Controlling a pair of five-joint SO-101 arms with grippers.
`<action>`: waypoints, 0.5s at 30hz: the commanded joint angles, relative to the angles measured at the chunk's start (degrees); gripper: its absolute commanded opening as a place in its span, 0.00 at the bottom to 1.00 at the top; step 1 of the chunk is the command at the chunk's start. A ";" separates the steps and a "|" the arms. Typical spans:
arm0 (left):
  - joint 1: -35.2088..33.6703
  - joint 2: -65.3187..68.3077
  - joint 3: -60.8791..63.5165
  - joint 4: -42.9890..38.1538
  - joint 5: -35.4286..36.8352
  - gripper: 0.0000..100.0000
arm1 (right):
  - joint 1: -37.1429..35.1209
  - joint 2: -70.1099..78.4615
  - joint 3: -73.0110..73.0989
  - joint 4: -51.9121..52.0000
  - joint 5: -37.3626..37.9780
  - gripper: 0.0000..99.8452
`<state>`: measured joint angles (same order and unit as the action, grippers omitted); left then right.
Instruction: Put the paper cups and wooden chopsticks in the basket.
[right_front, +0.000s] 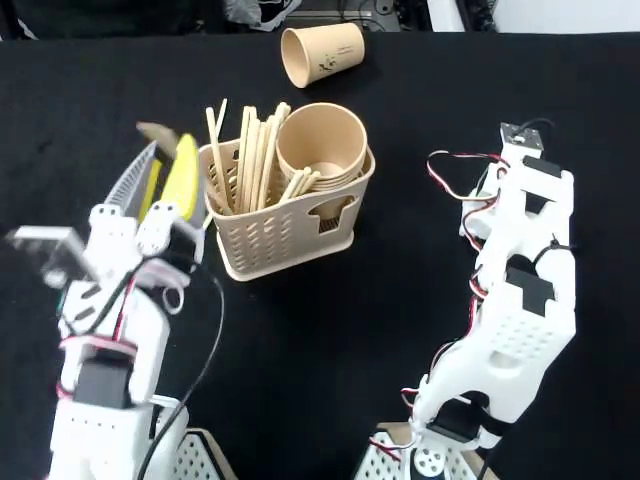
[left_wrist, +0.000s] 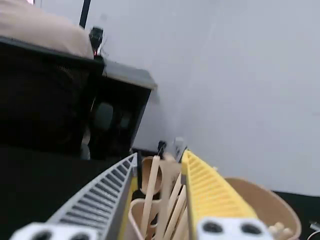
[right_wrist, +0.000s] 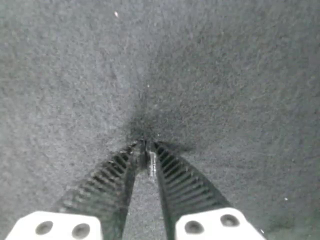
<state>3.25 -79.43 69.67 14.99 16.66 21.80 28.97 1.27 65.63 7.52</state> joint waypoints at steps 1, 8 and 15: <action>0.57 7.65 -9.10 6.59 0.44 0.17 | -0.09 -1.27 0.04 -0.44 0.44 0.01; -2.86 22.24 -34.86 34.73 0.35 0.21 | -0.09 -1.27 0.04 -0.44 0.44 0.01; -14.99 37.10 -48.92 44.75 0.62 0.21 | -0.09 -1.27 0.04 -0.44 0.44 0.01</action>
<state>-8.18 -47.60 27.38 57.63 16.84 21.80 28.97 1.27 65.63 7.52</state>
